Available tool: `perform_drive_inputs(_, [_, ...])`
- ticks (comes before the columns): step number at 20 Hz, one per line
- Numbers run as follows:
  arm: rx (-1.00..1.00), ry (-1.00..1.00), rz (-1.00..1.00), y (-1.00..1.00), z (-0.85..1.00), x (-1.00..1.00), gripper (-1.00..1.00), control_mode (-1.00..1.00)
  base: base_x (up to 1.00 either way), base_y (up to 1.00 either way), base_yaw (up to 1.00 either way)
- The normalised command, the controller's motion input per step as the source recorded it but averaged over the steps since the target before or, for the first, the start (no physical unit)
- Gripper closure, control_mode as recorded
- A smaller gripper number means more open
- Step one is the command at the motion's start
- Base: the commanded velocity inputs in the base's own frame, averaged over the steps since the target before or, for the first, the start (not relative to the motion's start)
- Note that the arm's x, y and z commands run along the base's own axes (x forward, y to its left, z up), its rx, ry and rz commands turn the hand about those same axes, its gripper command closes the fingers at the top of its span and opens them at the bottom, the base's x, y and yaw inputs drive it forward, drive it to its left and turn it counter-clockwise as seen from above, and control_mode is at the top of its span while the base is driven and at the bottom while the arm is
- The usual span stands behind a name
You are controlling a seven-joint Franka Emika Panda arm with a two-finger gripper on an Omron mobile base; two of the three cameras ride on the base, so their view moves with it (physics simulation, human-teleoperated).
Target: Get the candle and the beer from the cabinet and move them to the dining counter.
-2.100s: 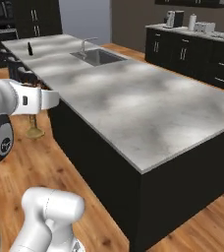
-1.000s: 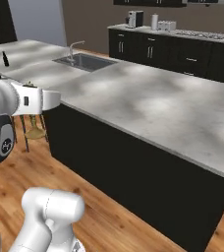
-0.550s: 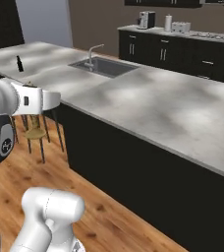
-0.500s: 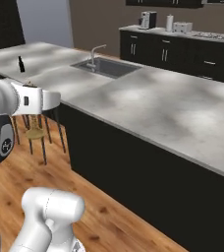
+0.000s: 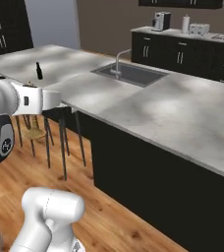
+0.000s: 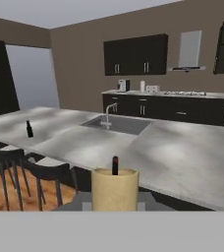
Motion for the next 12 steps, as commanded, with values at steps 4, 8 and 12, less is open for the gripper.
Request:
perform_drive_inputs(4, [0.0, 0.0, 0.0, 0.0, 0.0, 0.0, 1.0, 1.0, 0.79, 1.0, 0.0])
perform_drive_inputs(8, [0.0, 0.0, 0.0, 0.0, 0.0, 0.0, 1.0, 1.0, 0.9, 1.0, -0.01])
perform_drive_inputs(12, [0.0, 0.0, 0.0, 0.0, 0.0, 0.0, 1.0, 1.0, 0.76, 1.0, -0.03])
